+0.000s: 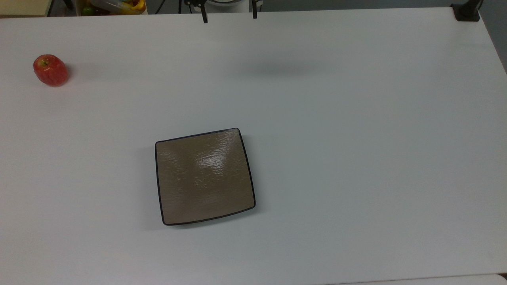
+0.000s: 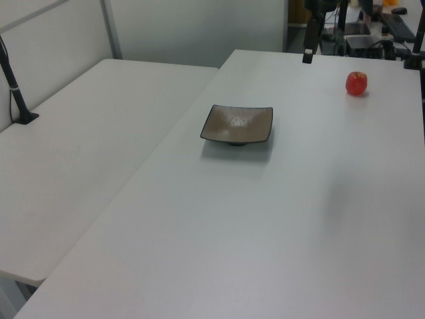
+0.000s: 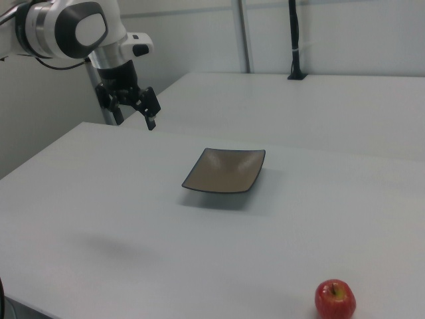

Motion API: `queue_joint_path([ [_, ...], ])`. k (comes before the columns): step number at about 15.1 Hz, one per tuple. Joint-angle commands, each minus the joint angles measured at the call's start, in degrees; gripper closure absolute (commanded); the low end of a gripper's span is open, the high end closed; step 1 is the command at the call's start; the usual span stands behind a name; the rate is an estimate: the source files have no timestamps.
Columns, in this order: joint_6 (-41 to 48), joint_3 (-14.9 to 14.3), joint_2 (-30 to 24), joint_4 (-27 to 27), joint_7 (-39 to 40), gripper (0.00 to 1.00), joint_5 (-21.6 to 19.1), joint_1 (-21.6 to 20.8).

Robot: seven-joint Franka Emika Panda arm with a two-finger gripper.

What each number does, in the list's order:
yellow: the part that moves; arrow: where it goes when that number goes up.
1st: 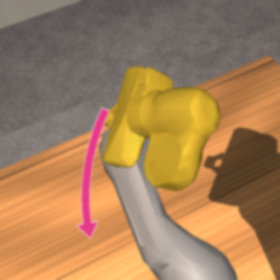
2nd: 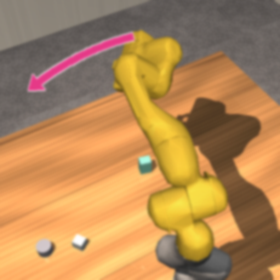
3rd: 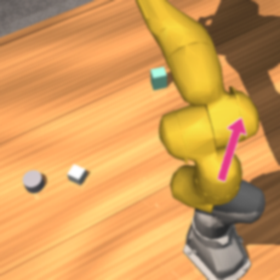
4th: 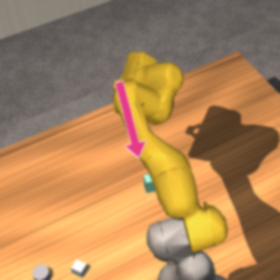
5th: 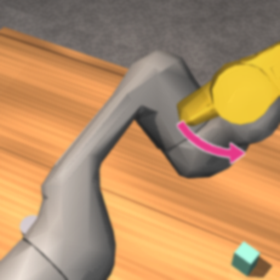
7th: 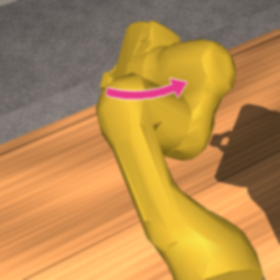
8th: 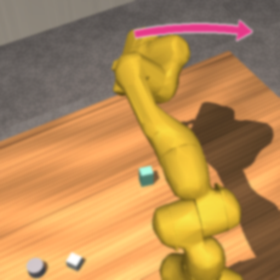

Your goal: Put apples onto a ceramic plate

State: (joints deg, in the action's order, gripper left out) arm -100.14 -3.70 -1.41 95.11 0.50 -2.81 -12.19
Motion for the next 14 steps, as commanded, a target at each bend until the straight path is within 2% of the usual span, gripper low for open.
queue_joint_path([
  [1,-1.46,-0.35,-1.23,1.31,1.53,0.00,-1.05,-0.38],
  [14,1.44,-0.43,-1.84,1.13,2.05,0.00,-1.14,-0.20],
])
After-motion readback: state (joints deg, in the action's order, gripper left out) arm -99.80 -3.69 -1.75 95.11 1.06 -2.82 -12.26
